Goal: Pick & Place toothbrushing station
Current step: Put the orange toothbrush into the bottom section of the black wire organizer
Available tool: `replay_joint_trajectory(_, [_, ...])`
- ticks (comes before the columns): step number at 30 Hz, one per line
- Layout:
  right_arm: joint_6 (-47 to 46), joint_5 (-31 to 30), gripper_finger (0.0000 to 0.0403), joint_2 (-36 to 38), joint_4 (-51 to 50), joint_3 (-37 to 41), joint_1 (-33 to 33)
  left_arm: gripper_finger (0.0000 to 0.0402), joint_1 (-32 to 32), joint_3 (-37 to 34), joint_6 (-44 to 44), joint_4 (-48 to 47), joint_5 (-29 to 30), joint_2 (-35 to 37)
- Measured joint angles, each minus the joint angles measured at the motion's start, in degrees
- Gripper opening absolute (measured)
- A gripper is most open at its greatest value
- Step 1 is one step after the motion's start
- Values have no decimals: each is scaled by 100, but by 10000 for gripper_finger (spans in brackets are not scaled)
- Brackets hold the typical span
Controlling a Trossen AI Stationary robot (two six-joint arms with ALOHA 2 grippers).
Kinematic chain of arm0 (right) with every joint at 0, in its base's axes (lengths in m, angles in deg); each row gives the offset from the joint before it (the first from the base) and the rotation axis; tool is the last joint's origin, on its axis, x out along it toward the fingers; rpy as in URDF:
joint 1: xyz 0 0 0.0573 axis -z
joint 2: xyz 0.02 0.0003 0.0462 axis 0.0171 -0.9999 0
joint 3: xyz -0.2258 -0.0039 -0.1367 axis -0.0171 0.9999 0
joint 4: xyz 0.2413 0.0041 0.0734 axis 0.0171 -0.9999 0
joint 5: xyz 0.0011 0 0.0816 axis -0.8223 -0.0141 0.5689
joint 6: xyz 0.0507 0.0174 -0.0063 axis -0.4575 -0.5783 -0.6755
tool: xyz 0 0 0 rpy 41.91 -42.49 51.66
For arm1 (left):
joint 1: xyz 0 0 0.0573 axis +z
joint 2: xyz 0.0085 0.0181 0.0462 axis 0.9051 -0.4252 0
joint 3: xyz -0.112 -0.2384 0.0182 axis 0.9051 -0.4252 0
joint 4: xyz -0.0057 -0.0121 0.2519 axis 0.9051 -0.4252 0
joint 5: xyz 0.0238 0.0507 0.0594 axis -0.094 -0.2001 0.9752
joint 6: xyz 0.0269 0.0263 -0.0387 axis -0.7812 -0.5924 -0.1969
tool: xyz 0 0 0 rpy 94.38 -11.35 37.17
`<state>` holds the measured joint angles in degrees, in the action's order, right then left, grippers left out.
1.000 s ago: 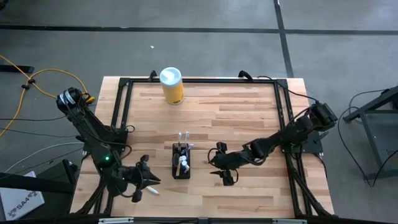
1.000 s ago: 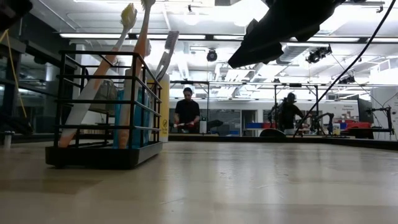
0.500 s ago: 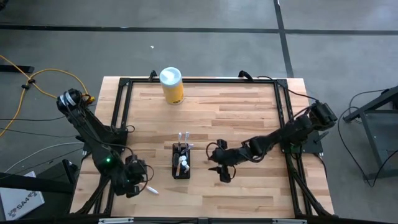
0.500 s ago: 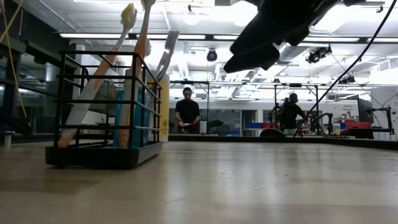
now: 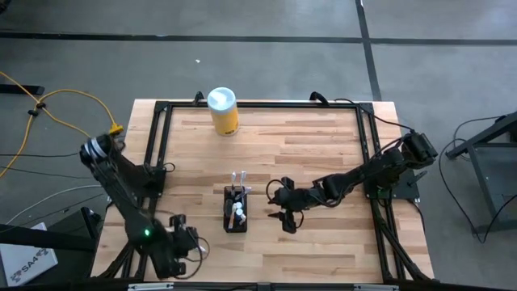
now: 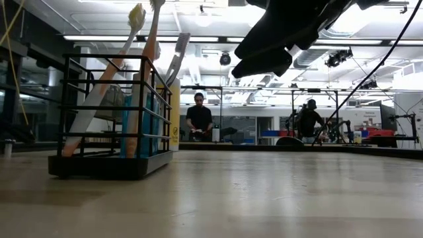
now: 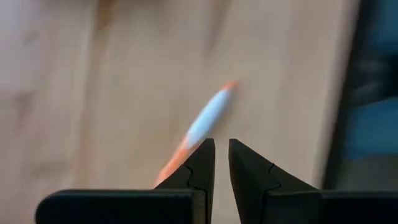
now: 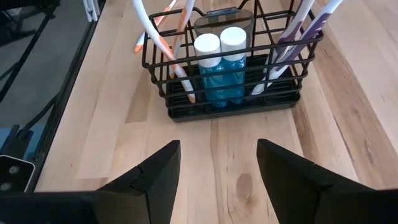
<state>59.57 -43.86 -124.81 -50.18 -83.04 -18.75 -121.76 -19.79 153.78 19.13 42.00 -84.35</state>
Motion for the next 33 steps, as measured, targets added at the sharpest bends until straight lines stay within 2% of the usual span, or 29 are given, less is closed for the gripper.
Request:
replay_joint_trajectory(4, [-85, 20, 204, 0, 0, 0, -17, 42, -139, 436, 587, -1272, -42, -733])
replay_joint_trajectory(7, [-85, 18, 204, 0, -2, 0, -52, 42, -236, 469, 999, -1585, -224, -1091])
replay_joint_trajectory(11, [-85, 37, 204, 0, -2, 0, -135, 42, -287, 473, 1314, -1496, -279, -1284])
replay_joint_trajectory(14, [-87, 34, 203, 0, -2, 0, -205, 42, -285, 475, 1452, -1503, -26, -1295])
replay_joint_trajectory(18, [-87, 20, 204, 0, -2, 0, -284, 42, -330, 475, 1310, -1501, 476, -1295])
replay_joint_trajectory(23, [-87, 2, 204, 0, -4, 0, -360, 44, -328, 475, 1133, -1453, 487, -1295])
replay_joint_trajectory(28, [-87, 2, 204, 0, -4, 0, -404, 71, -450, 475, 523, -831, 593, -1295])
replay_joint_trajectory(33, [-102, 2, 204, 0, -4, 0, -428, 104, -534, 477, 608, -765, 695, -1295])
